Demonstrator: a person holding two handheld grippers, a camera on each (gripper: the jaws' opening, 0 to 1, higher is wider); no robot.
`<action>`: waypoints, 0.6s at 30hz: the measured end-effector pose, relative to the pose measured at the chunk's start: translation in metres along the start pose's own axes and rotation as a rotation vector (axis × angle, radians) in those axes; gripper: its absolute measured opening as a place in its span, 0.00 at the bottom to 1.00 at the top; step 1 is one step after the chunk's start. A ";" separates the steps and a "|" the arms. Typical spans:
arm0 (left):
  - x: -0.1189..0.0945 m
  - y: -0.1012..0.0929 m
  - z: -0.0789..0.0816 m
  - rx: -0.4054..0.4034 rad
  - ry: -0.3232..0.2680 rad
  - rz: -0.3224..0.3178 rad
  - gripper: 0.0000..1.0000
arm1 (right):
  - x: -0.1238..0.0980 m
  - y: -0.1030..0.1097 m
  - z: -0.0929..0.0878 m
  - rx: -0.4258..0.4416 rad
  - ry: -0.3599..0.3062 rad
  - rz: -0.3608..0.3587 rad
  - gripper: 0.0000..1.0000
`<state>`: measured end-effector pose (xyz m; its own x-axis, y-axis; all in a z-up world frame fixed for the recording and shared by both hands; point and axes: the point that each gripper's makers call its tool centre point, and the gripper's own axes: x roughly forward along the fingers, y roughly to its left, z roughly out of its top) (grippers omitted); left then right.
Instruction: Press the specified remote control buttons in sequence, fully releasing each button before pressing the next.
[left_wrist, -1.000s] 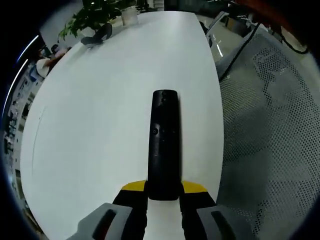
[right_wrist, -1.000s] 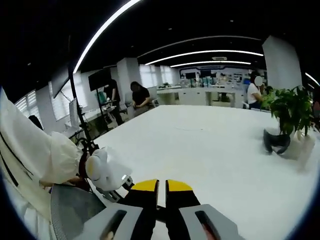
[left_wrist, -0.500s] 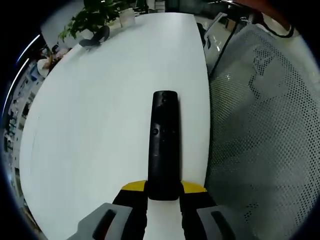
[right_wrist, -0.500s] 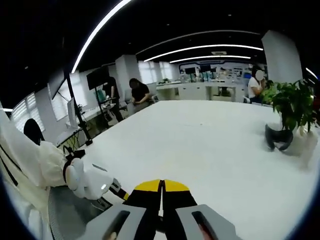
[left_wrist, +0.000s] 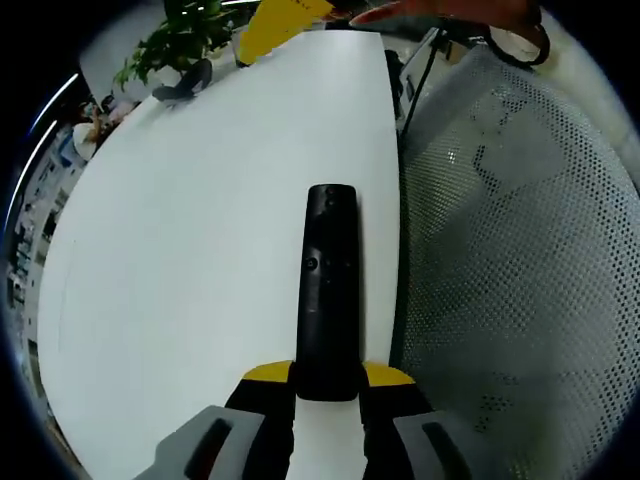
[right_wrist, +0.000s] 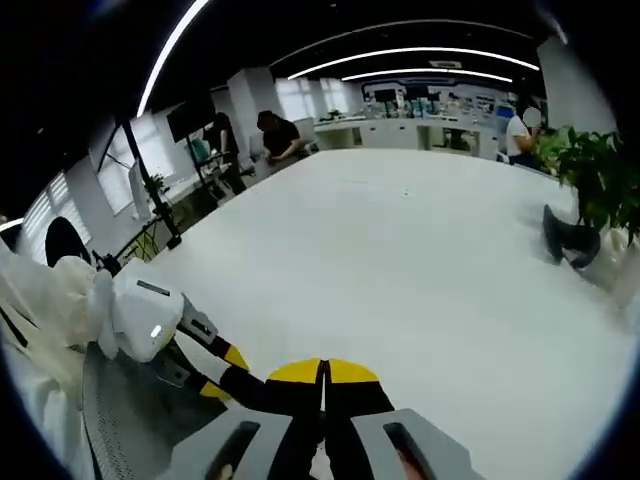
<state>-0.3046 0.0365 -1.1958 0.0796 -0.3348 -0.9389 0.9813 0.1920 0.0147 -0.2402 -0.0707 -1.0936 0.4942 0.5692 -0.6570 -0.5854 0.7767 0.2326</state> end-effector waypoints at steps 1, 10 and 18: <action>0.000 0.000 0.000 0.003 0.001 0.000 0.23 | 0.003 0.000 -0.006 0.006 0.023 0.014 0.00; 0.001 0.001 0.000 0.000 0.003 -0.001 0.23 | 0.021 -0.003 -0.048 0.057 0.193 0.033 0.00; 0.001 0.001 0.001 0.007 0.015 -0.006 0.23 | 0.031 0.010 -0.075 0.075 0.314 0.088 0.00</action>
<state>-0.3036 0.0357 -1.1966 0.0713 -0.3222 -0.9440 0.9829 0.1840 0.0114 -0.2791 -0.0657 -1.1651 0.2151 0.5335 -0.8180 -0.5624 0.7524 0.3429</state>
